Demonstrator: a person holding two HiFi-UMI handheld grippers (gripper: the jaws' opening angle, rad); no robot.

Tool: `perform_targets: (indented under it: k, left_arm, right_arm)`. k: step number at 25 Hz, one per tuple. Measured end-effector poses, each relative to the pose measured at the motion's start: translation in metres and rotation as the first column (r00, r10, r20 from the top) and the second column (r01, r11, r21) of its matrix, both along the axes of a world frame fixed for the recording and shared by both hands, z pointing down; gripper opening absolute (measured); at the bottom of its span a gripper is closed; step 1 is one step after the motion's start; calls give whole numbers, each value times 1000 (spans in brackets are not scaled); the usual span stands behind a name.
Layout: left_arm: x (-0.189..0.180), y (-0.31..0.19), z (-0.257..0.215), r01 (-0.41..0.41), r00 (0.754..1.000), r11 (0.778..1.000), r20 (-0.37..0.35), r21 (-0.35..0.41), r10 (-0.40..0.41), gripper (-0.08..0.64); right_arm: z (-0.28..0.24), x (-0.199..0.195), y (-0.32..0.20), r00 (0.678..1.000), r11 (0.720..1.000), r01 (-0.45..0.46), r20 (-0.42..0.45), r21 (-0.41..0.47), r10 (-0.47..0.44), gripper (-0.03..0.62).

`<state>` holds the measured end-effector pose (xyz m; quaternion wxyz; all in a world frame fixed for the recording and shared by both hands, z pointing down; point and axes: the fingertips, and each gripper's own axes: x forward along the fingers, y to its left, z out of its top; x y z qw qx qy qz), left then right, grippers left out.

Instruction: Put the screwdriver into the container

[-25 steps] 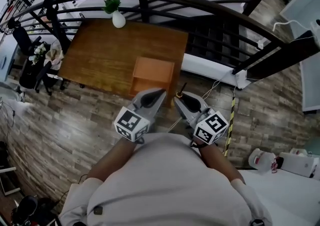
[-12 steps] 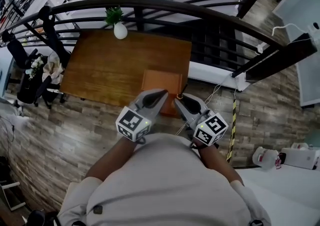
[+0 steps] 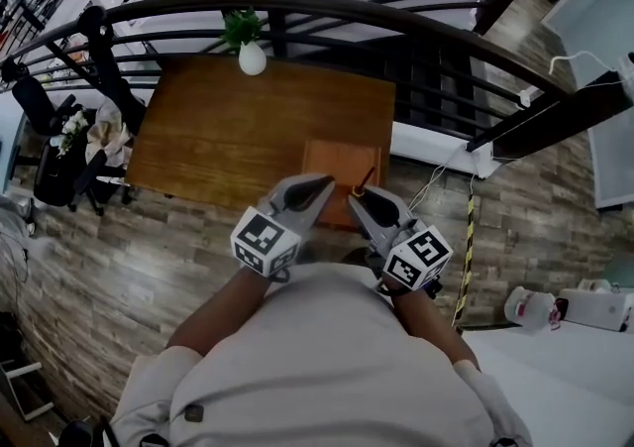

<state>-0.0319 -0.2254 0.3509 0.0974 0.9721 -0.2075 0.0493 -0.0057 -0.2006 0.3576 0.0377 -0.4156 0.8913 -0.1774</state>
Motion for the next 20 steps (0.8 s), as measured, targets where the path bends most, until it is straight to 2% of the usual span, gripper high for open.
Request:
perform_targets:
  k: [20]
  left_arm:
    - [0, -52, 10, 28, 1000, 999, 15, -22, -28, 3]
  right_arm:
    - [6, 1, -56, 999, 999, 42, -12, -7, -43, 78]
